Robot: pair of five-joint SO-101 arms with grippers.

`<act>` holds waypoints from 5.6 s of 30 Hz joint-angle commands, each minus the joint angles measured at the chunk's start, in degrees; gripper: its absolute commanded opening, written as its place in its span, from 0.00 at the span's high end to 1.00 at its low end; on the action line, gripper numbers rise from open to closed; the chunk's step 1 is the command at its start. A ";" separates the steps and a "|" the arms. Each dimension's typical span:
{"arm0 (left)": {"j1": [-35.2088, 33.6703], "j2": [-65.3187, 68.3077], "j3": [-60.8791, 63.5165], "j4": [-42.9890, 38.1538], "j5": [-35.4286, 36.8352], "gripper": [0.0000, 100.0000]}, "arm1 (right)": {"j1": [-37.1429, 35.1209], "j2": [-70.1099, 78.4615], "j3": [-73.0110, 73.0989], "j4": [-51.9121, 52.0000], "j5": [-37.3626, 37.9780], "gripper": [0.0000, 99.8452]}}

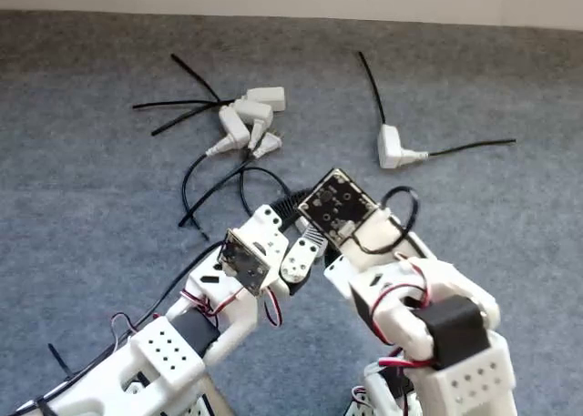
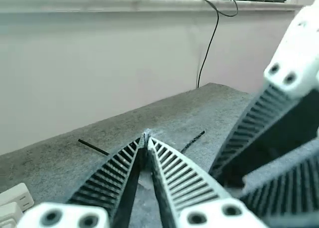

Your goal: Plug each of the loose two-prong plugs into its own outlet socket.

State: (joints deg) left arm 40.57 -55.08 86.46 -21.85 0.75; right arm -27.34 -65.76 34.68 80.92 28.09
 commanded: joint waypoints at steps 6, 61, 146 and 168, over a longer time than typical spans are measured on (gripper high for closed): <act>1.45 0.57 0.57 0.00 0.00 0.99 | -0.40 -0.66 -10.68 2.15 -0.62 0.99; -1.80 12.79 -29.93 80.00 -11.87 0.93 | 9.71 38.73 -3.21 19.91 -30.59 0.86; -2.51 12.97 -16.13 57.93 -16.18 0.93 | 8.84 98.86 -16.66 8.31 -45.63 0.89; -2.51 12.97 -16.13 57.93 -16.18 0.93 | 10.68 109.32 -28.44 20.26 -35.87 0.91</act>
State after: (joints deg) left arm 33.71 -39.69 73.01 39.78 -13.67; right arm -19.87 36.84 8.66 99.21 -11.30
